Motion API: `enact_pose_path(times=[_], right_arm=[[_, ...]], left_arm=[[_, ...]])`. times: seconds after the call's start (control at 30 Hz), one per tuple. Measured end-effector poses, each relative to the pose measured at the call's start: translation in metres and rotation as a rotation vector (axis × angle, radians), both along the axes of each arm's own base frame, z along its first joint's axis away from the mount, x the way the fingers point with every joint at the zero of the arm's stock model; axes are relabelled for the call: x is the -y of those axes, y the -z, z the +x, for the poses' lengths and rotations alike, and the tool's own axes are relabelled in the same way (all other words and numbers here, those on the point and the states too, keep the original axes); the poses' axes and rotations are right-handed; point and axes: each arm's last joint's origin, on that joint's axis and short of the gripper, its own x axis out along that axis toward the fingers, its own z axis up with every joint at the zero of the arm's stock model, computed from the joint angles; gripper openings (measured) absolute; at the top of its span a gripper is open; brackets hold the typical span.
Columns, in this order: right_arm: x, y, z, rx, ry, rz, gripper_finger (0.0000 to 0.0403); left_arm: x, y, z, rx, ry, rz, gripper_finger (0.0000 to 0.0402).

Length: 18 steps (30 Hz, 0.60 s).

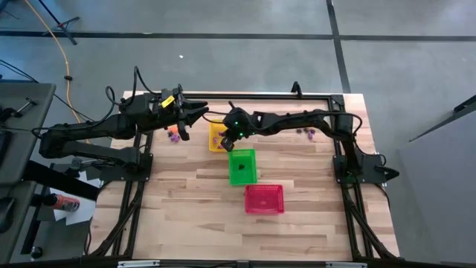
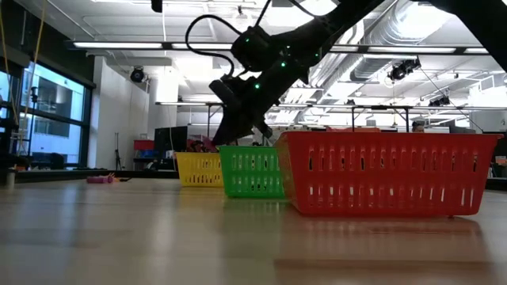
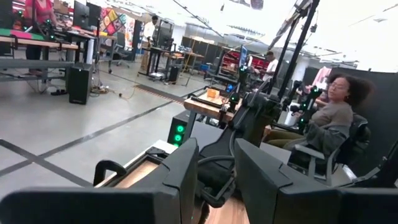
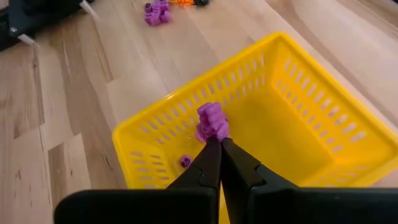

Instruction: Sort Halloween decoration

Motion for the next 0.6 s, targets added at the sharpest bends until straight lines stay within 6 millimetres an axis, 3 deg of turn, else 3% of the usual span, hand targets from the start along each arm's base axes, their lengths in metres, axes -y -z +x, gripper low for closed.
enact_pose_path(times=[0.33, 0.6], right_arm=[[0.0015, 0.0013, -0.0013, -0.008, 0.013, 0.015, 0.0007], [0.0026, 0.0014, -0.0015, -0.003, 0.034, 0.032, 0.0102]], left_arm=[[0.0000, 0.0000, 0.0000, 0.000, 0.000, 0.000, 0.0097], [0.0000, 0.0001, 0.0000, -0.001, 0.000, 0.000, 0.0097]])
